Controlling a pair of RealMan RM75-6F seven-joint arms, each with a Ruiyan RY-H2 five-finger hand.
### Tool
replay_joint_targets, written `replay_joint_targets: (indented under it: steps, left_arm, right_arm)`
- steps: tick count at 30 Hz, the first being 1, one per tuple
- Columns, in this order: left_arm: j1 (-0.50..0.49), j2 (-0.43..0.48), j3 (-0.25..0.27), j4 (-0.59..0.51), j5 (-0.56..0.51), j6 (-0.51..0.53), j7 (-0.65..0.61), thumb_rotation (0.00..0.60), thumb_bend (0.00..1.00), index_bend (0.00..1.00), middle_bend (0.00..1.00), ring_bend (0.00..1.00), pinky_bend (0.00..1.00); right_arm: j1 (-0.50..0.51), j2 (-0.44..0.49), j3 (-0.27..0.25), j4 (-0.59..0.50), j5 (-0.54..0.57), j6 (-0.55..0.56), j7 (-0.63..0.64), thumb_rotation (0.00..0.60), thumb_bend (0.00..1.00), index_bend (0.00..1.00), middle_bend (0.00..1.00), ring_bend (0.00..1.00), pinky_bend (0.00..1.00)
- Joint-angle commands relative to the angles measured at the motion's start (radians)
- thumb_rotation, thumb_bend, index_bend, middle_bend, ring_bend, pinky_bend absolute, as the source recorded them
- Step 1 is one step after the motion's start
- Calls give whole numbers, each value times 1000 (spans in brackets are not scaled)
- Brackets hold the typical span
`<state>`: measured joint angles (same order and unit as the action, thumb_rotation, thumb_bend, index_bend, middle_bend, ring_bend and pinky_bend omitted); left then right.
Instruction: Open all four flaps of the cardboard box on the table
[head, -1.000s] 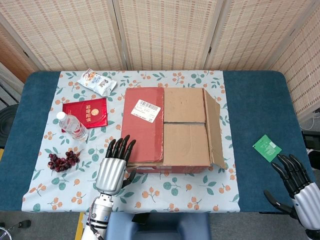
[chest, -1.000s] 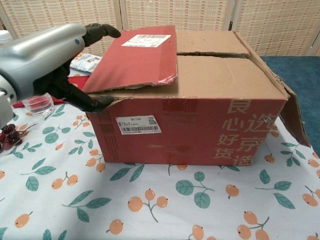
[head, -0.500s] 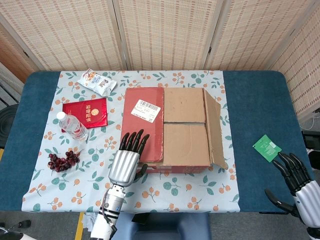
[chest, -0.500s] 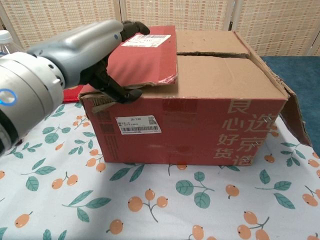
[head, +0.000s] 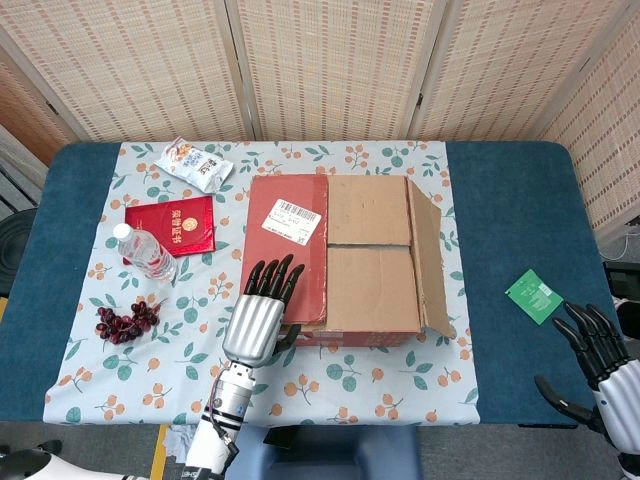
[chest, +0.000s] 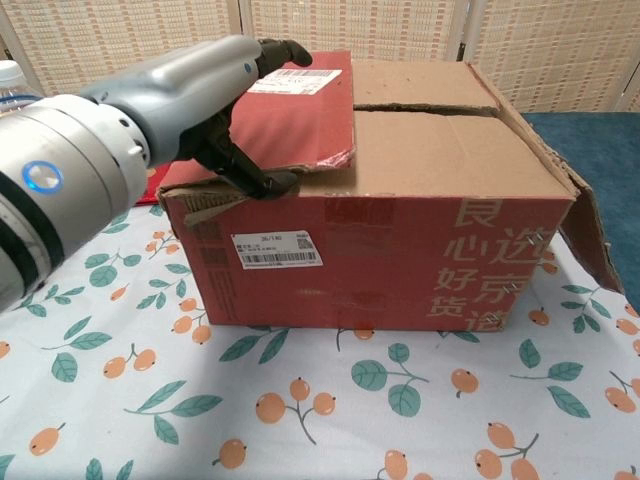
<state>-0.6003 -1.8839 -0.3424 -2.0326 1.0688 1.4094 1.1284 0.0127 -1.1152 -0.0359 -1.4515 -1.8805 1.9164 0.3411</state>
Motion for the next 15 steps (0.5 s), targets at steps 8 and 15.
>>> replay_joint_targets:
  steps: [8,15]
  left_arm:
    - [-44,10,10,84,41,-11,-89,600,376,0,0,0,0]
    - [-54,4,46,125,155,37,-105,600,376,0,0,0,0]
  right_arm:
    - [-4,3,5,-1,8,1,9,600,371,0,0,0,0]
    - [-4,2,7,-2,7,-2,8,600,371,0,0,0,0]
